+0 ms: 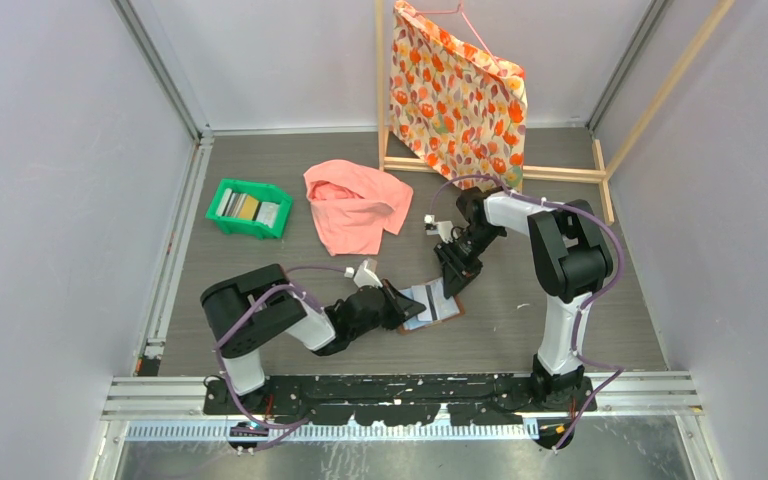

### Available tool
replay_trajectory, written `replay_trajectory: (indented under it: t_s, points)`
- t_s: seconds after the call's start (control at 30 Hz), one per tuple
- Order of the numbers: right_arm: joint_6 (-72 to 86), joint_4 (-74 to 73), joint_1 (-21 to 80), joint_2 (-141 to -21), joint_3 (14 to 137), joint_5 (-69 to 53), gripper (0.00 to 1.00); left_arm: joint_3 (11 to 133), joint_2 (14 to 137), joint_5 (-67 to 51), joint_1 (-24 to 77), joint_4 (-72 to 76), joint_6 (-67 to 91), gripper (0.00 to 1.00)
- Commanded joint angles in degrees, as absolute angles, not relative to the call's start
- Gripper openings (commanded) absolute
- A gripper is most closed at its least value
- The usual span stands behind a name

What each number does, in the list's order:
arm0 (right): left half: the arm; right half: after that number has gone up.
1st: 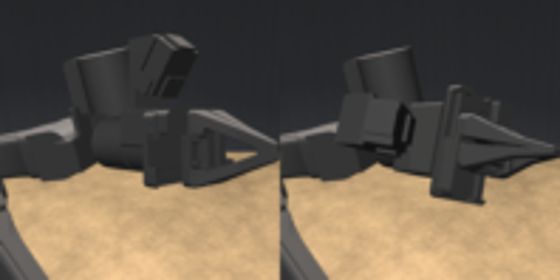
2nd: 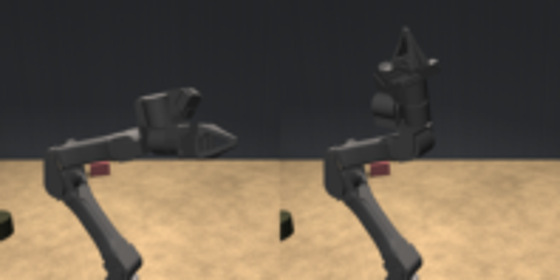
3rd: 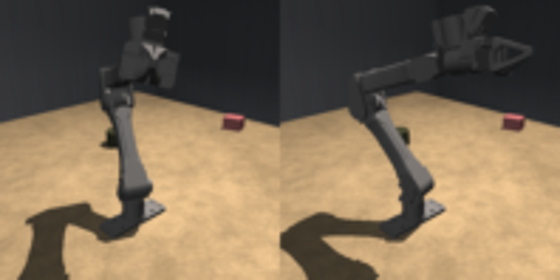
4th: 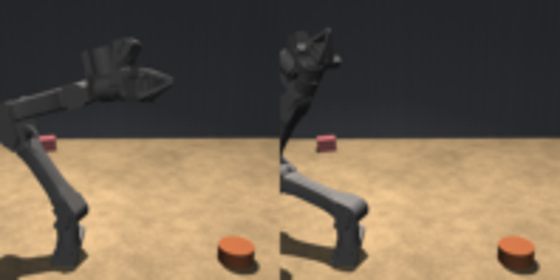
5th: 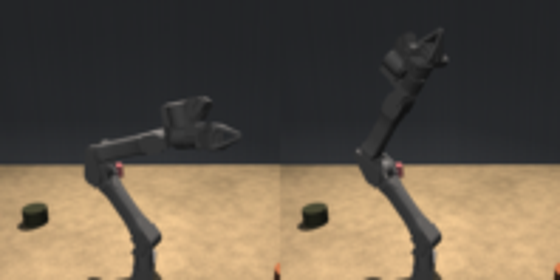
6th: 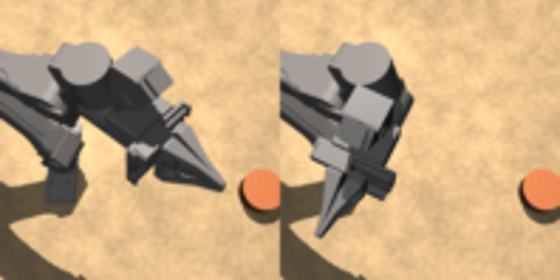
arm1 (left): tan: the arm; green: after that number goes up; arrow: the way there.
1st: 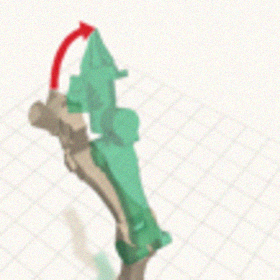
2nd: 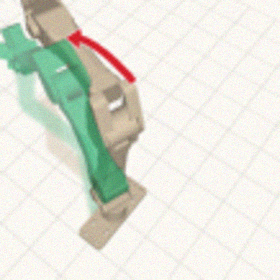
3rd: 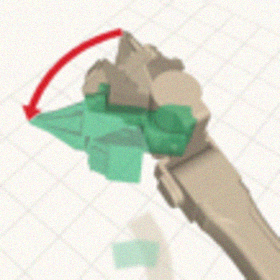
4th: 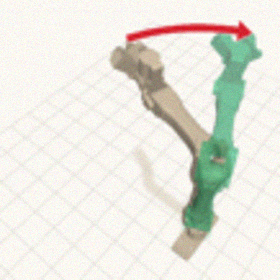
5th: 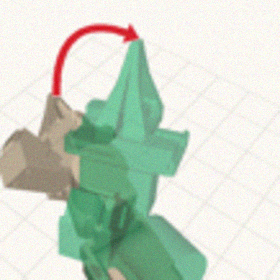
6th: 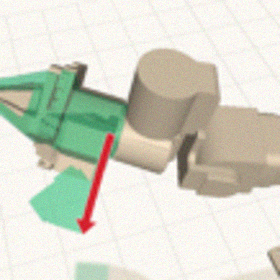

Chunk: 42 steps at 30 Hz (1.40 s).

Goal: Put the credit cards into the card holder
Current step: Insert the credit card into the card holder.

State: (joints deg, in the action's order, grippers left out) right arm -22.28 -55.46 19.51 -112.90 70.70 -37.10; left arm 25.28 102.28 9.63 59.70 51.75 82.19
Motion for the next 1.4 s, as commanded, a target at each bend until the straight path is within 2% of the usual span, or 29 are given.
replay_trajectory:
  t_s: [0.0, 0.4, 0.77, 0.9, 1.07, 1.13, 1.37]
  points:
    - [-22.4, -55.9, 20.3, -113.1, 71.6, -38.3, 0.32, 24.4, 101.9, 15.1, 60.0, 42.8, 77.9, 0.0]
    - [-22.3, -55.9, 20.5, -113.0, 71.7, -38.3, 0.32, 26.0, 102.4, 16.5, 61.2, 42.5, 79.6, 0.0]
    - [-22.5, -56.0, 20.6, -112.9, 71.7, -38.5, 0.32, 25.6, 106.1, 17.4, 63.5, 48.1, 84.2, 0.01]
    - [-22.5, -56.0, 20.5, -112.9, 71.7, -38.5, 0.32, 26.1, 106.9, 15.7, 63.7, 48.3, 84.8, 0.09]
    - [-22.6, -56.1, 20.5, -112.7, 71.7, -38.5, 0.32, 26.0, 104.5, 15.7, 63.7, 43.5, 84.7, 0.34]
    - [-22.6, -56.1, 20.5, -112.7, 71.7, -38.4, 0.32, 26.8, 102.6, 15.5, 63.6, 39.1, 83.4, 0.39]
    - [-22.6, -56.1, 20.5, -112.5, 71.6, -38.3, 0.32, 32.1, 99.7, 11.7, 62.3, 24.8, 79.8, 0.46]
